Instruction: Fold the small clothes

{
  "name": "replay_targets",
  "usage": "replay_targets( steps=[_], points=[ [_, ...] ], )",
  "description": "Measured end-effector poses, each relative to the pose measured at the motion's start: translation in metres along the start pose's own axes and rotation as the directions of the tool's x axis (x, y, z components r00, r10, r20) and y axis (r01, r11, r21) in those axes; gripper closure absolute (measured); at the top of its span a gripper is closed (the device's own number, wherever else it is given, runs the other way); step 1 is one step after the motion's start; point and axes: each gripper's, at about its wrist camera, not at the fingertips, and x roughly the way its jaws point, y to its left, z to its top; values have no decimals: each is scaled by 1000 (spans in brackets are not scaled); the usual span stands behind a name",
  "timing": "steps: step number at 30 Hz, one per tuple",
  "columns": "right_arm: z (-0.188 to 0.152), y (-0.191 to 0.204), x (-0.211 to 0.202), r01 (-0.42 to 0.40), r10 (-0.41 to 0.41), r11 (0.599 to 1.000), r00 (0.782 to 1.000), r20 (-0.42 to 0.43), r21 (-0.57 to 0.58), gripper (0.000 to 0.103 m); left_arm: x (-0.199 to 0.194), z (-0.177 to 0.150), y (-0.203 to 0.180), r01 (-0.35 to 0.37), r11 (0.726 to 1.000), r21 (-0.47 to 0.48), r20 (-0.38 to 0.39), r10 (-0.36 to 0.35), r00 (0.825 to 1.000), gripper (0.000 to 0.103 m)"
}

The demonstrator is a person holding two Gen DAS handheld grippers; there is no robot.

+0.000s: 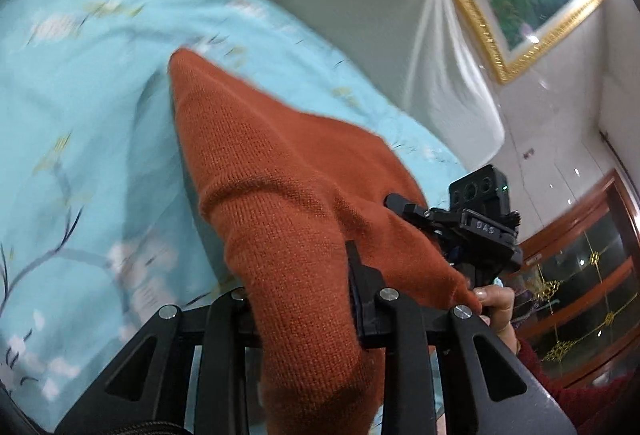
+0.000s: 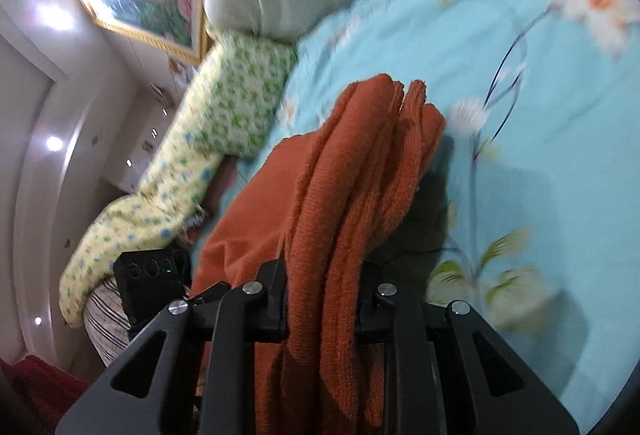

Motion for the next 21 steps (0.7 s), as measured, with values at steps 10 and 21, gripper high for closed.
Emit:
replay_targets(
  steps=[10,21],
  points=[
    [-6,-14,15,157,-159,987,985,-58,-36,71,21,-7,38,20,997,-76,-46,-24,999,53],
    [25,15,-2,331,-326,936,943,60,-121,54,17,51,68,-64,997,-52,-45,62,997,33]
  ],
)
